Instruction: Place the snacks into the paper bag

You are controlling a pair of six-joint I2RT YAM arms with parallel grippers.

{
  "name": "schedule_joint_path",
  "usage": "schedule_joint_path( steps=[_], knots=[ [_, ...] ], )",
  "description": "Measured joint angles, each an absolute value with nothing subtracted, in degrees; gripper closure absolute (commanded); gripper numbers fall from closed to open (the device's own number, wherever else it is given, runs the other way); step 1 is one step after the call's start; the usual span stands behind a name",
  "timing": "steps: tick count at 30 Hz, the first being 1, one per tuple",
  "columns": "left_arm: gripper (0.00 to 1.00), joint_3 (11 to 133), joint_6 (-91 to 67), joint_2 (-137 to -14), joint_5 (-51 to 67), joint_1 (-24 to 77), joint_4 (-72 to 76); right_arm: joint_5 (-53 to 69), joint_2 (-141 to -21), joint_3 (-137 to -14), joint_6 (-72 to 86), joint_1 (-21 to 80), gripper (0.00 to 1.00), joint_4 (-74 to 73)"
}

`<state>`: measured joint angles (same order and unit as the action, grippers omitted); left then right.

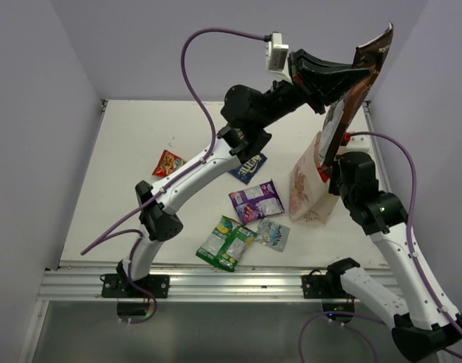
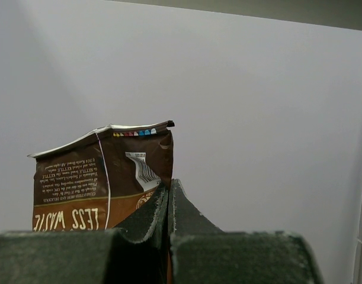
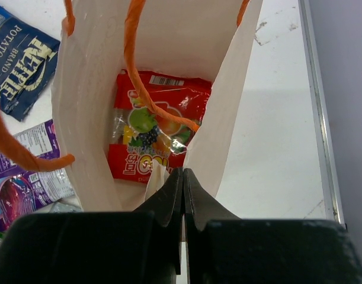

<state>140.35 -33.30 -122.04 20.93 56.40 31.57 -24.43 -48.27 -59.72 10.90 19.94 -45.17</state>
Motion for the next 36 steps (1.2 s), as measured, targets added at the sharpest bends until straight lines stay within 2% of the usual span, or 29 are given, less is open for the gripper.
schedule_joint_path(
  steps=[13,36],
  knots=[
    [1.0,139.5,-33.12,-121.97,21.21,56.4,34.48,-24.4,-48.42,-59.59,10.87,20.21,1.0,-45.17],
    [1.0,118.45,-27.66,-124.49,17.19,56.4,33.06,-20.82,-47.81,-60.16,10.52,20.25,1.0,-46.04]
  ],
)
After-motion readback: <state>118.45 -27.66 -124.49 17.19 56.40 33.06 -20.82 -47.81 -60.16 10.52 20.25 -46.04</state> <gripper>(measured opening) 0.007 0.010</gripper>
